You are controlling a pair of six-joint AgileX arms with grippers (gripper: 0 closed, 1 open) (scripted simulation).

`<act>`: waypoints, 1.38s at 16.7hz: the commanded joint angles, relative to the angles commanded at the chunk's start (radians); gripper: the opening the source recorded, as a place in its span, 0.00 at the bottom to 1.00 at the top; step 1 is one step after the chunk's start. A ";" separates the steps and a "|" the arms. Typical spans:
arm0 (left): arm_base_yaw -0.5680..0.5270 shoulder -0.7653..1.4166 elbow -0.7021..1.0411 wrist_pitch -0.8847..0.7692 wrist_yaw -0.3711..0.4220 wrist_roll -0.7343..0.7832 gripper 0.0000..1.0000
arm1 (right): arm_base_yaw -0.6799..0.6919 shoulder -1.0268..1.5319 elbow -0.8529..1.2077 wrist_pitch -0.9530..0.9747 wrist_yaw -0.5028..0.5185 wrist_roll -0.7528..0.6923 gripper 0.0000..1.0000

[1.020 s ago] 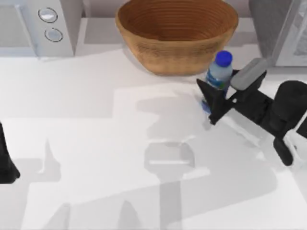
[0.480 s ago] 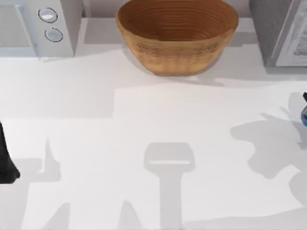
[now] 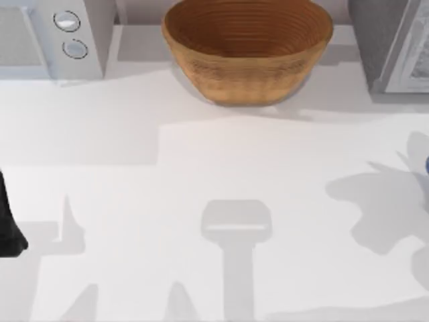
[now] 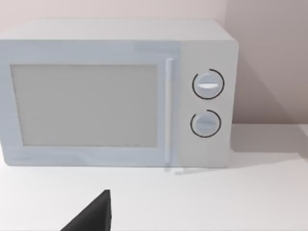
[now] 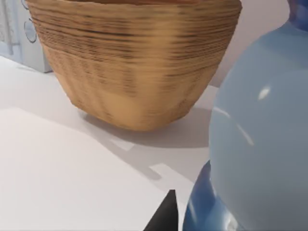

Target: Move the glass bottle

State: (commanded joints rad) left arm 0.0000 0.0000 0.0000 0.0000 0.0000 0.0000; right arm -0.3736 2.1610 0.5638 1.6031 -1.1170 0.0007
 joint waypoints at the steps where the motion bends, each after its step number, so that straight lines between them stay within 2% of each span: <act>1: 0.000 0.000 0.000 0.000 0.000 0.000 1.00 | 0.016 0.021 0.015 0.006 0.018 -0.001 0.00; 6: 0.000 0.000 0.000 0.000 0.000 0.000 1.00 | 0.122 0.153 0.107 0.043 0.128 -0.006 0.00; 11: 0.000 0.000 0.000 0.000 0.000 0.000 1.00 | 0.140 0.175 0.122 0.049 0.144 -0.007 0.00; 23: 0.000 0.000 0.000 0.000 0.000 0.000 1.00 | 0.140 0.175 0.122 0.049 0.144 -0.007 0.90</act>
State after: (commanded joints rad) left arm 0.0000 0.0000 0.0000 0.0000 0.0000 0.0000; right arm -0.2336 2.3359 0.6856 1.6524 -0.9728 -0.0059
